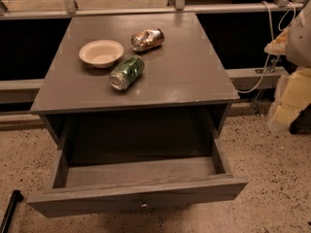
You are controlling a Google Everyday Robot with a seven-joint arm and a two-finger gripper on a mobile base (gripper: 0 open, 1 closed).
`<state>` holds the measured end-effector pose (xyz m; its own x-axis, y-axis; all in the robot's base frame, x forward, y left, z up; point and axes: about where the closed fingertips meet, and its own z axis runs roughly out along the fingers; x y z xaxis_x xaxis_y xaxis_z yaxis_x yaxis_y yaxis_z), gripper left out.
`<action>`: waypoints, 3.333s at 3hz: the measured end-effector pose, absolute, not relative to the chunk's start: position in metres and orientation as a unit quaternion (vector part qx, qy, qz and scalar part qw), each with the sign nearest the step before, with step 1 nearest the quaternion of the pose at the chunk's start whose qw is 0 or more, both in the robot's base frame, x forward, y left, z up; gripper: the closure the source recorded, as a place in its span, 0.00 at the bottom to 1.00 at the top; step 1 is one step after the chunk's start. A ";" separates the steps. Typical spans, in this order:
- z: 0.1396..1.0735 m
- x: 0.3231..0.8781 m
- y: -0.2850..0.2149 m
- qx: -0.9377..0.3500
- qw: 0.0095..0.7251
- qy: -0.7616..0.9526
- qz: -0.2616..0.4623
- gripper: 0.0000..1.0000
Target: Close top drawer
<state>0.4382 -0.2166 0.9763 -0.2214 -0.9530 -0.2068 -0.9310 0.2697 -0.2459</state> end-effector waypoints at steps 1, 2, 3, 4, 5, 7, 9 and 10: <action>0.976 0.438 -0.217 -0.603 0.159 0.781 -0.035 0.00; 0.957 0.435 -0.212 -0.611 0.166 0.774 -0.024 0.00; 0.882 0.404 -0.188 -0.635 0.218 0.740 0.043 0.00; 0.874 0.398 -0.194 -0.628 0.228 0.743 0.047 0.00; 0.851 0.389 -0.186 -0.677 0.189 0.709 0.054 0.19; 0.770 0.354 -0.170 -0.755 0.152 0.634 0.068 0.72; 0.709 0.333 -0.157 -0.762 0.168 0.623 0.048 1.00; 0.705 0.332 -0.155 -0.761 0.171 0.623 0.052 1.00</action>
Offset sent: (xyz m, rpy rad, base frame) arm -0.0410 0.0496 -0.2166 0.2467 0.0287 0.2617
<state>0.3324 -0.1550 0.7053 0.2174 -0.9313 -0.2922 -0.9668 -0.1641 -0.1960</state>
